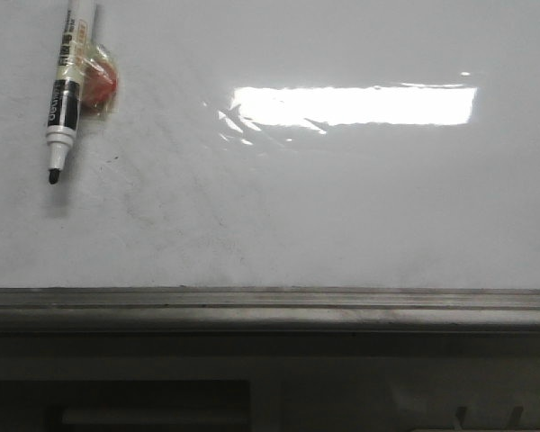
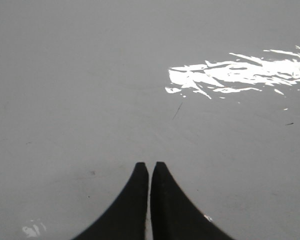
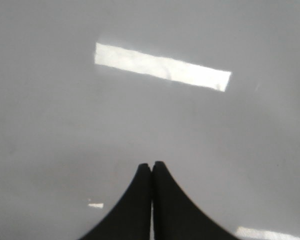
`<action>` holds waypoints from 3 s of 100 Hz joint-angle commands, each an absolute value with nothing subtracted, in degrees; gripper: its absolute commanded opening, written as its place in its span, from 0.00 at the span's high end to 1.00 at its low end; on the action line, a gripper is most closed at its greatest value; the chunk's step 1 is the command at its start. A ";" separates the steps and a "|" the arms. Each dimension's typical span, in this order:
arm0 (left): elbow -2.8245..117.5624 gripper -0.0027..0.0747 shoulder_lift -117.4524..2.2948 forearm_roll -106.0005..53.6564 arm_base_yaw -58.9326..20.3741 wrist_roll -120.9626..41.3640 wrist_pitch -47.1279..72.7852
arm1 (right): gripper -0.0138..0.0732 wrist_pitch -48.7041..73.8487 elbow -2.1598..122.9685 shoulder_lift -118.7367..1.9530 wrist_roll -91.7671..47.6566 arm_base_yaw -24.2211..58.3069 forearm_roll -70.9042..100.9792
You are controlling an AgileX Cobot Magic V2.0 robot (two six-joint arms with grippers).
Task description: Write number 6 on whiteboard
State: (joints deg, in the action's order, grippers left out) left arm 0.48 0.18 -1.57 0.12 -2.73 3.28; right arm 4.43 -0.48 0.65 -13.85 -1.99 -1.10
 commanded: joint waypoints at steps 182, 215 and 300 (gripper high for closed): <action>4.30 0.99 0.53 -36.51 0.23 -2.37 6.71 | 0.90 10.06 6.31 -1.99 -13.88 -2.31 31.99; 22.82 0.99 -14.64 -27.54 0.23 -10.06 26.33 | 0.90 24.16 24.42 -24.83 -14.36 -2.19 28.82; 27.59 0.32 -41.66 -70.26 -16.41 -50.18 24.58 | 0.30 30.15 30.07 -31.49 -19.26 -2.09 32.02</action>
